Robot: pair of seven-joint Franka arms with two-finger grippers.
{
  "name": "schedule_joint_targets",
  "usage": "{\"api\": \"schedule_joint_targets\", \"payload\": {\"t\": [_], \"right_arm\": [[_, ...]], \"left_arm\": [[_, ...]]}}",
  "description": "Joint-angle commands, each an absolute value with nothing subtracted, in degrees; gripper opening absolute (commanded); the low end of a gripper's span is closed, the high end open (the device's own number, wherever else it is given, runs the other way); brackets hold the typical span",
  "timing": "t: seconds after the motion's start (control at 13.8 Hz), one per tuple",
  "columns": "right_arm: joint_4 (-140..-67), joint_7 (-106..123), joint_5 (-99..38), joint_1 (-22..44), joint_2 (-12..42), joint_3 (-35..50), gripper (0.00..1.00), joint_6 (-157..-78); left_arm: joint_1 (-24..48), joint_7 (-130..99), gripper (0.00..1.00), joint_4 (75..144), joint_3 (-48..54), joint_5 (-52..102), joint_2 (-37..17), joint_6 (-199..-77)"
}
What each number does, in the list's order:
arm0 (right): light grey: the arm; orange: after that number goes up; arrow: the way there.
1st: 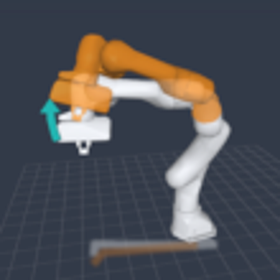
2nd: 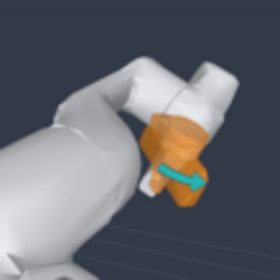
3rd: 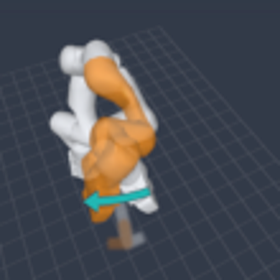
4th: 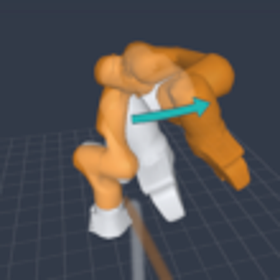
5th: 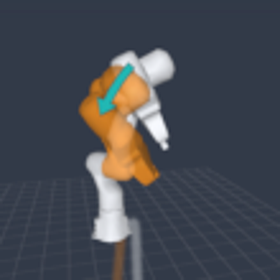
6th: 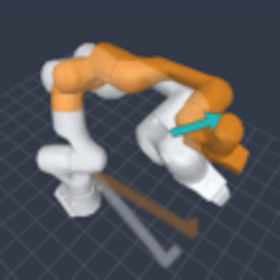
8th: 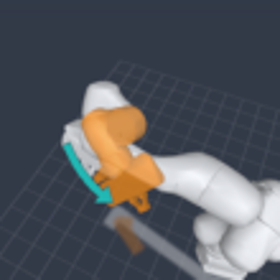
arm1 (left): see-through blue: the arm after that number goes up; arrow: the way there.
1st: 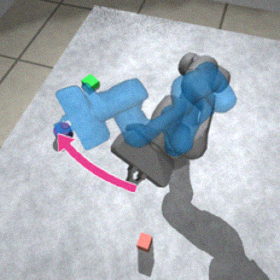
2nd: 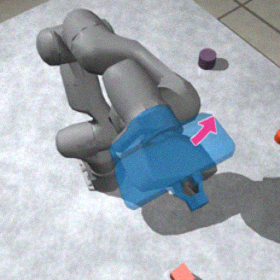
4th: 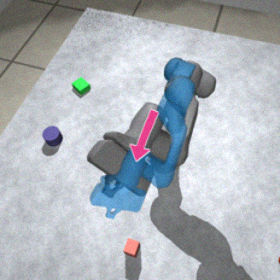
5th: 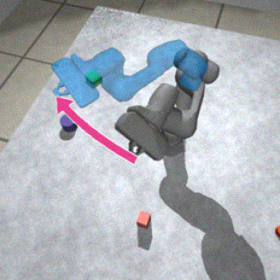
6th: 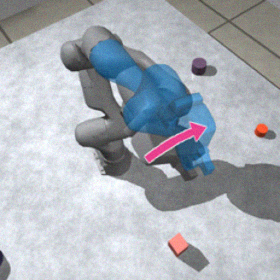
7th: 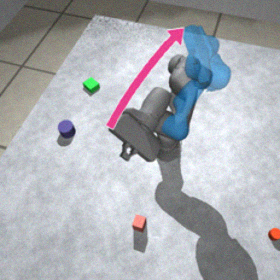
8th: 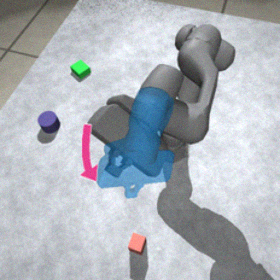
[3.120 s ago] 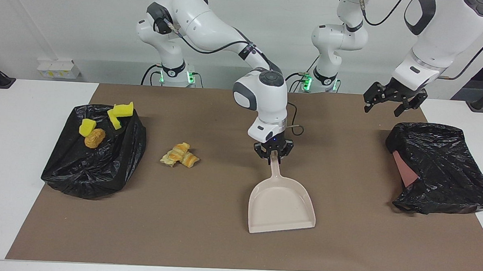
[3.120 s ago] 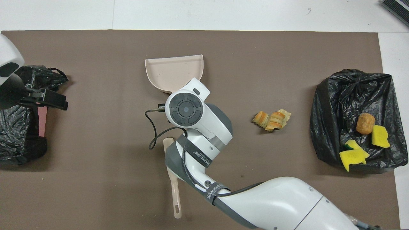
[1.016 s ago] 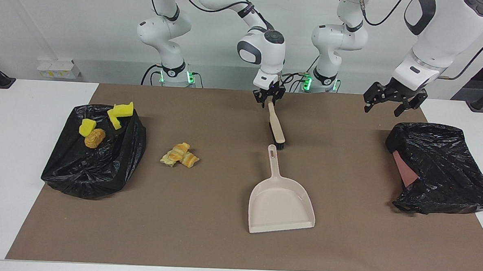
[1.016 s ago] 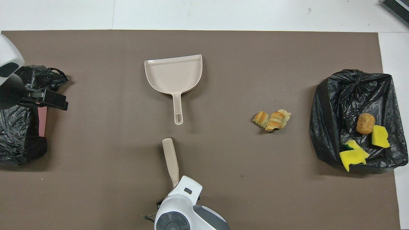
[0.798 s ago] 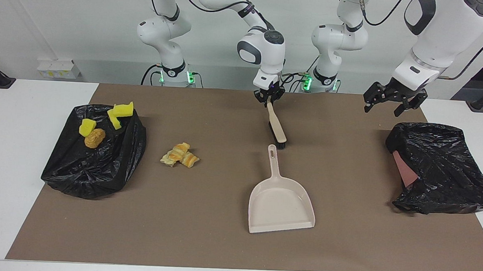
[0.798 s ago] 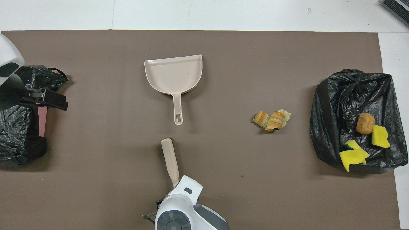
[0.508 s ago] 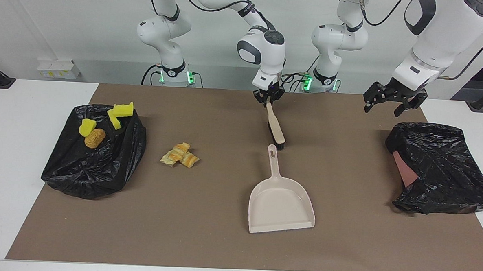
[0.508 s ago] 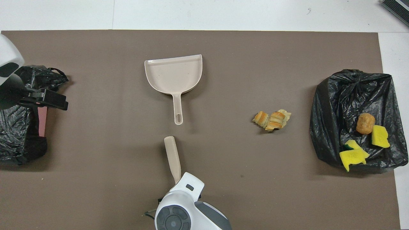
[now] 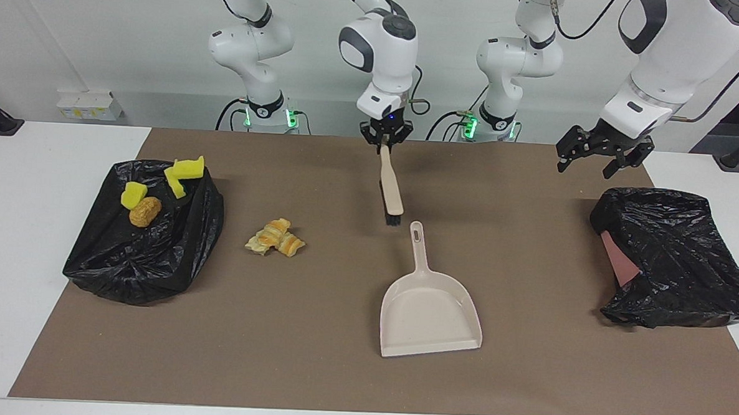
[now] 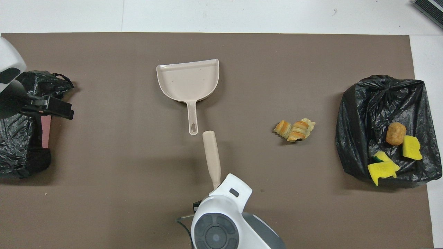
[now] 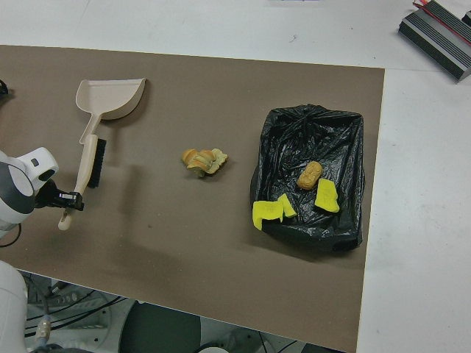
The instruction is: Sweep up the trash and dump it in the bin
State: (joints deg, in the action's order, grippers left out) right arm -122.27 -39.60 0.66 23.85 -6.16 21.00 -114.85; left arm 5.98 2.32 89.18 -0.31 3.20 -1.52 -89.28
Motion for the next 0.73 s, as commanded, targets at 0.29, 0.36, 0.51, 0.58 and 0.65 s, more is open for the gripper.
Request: {"api": "schedule_joint_targets", "payload": {"t": [0.29,0.36,0.51,0.58,0.65], "right_arm": [[-124.88,-21.57,1.57,1.18,-13.36,20.92,0.0,-105.74],[-126.37,-17.18,5.06,-2.25,-13.53,20.92,0.0,-104.95],[-129.88,-14.24,8.6,-6.84,-12.92,21.0,0.0,-106.25],[-131.73,-14.06,9.4,-7.81,-12.22,20.92,0.0,-108.87],[-133.31,-13.63,9.84,-8.95,-11.96,20.92,0.0,-110.81]], "left_arm": [[5.27,3.16,1.0,90.35,0.18,2.37,-0.44,-89.3],[5.27,3.08,1.0,90.35,0.18,2.37,-0.44,-89.3],[5.27,3.08,1.0,90.35,0.18,2.37,-0.44,-89.3],[5.27,3.08,1.0,90.35,0.18,2.37,-0.44,-89.3],[5.27,3.16,1.0,90.35,0.18,2.37,-0.44,-89.3]]}}
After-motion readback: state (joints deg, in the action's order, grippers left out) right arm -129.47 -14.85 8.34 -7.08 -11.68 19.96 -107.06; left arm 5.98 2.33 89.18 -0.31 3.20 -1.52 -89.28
